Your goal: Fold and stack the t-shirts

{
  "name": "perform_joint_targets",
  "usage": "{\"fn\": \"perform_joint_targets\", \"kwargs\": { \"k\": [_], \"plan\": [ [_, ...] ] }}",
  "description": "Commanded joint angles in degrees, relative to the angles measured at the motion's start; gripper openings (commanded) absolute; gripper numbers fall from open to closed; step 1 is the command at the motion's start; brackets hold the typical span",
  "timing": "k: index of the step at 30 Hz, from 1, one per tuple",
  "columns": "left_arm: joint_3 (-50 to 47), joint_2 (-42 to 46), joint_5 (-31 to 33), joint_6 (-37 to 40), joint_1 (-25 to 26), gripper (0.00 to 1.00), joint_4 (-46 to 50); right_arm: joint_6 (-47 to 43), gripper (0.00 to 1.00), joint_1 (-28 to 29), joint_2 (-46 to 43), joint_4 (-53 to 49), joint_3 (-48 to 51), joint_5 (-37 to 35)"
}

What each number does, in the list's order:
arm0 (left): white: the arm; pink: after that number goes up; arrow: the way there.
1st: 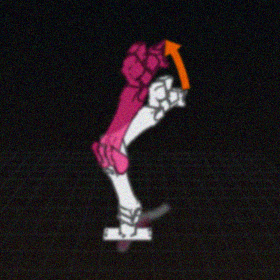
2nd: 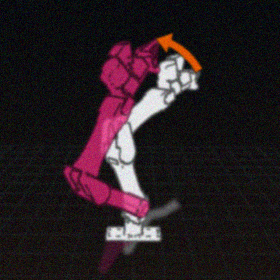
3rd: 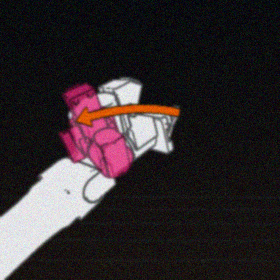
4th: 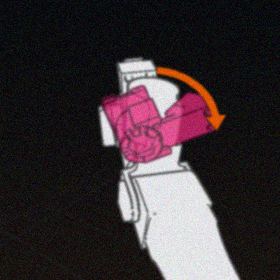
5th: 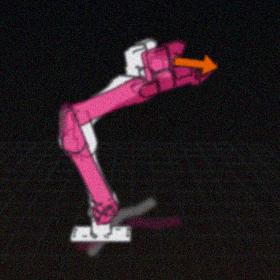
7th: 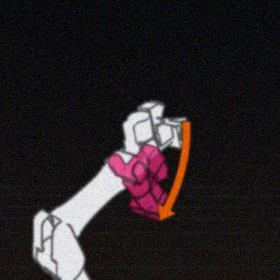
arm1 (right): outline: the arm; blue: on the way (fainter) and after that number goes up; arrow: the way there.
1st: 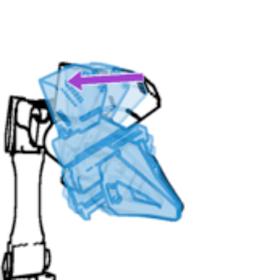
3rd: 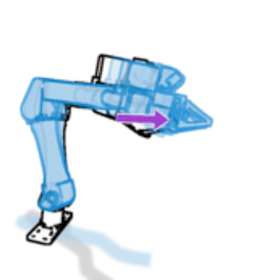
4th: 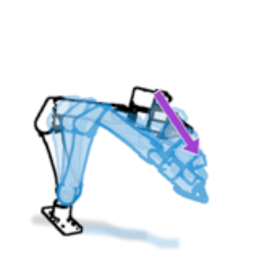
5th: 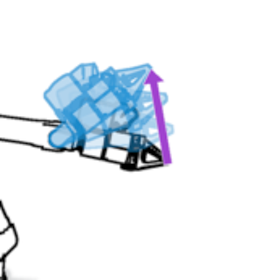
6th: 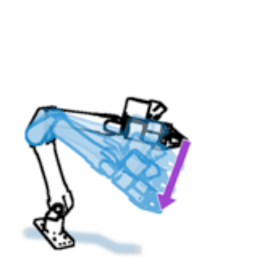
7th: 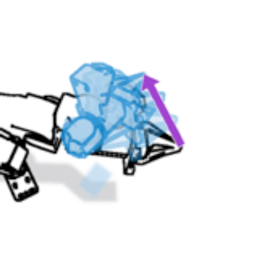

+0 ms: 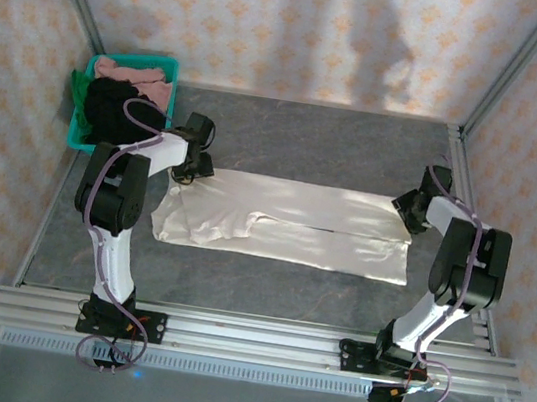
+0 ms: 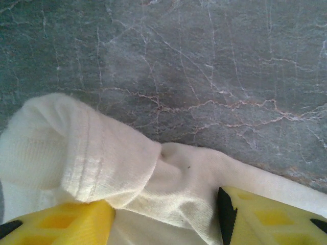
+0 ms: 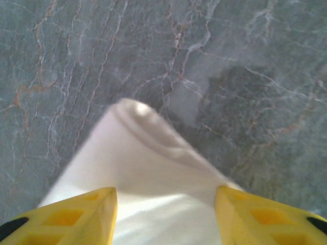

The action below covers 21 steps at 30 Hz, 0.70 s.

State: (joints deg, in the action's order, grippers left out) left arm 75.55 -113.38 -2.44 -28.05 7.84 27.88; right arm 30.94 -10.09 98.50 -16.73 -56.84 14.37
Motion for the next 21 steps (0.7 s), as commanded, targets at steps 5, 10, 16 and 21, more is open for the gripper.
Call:
{"fn": "perform_joint_targets", "kwargs": {
  "k": [5,10,16,21],
  "plan": [
    [3.27,3.08,0.99,0.35,1.30,0.61,6.77,-2.84,0.58,5.71,-6.67,-3.84,0.27,-5.92],
    [4.33,7.95,2.47,0.72,3.56,0.66,8.79,-4.49,0.59,10.42,-5.46,-3.95,0.78,-7.43],
    [-3.81,14.63,3.35,-0.72,9.76,0.68,7.11,-5.56,0.57,14.43,-2.16,-3.93,1.73,-8.28],
    [-12.39,14.67,-0.03,-5.97,14.30,0.68,-0.14,-5.94,0.57,17.03,-0.17,-5.77,0.94,-14.15]
  ]
}}
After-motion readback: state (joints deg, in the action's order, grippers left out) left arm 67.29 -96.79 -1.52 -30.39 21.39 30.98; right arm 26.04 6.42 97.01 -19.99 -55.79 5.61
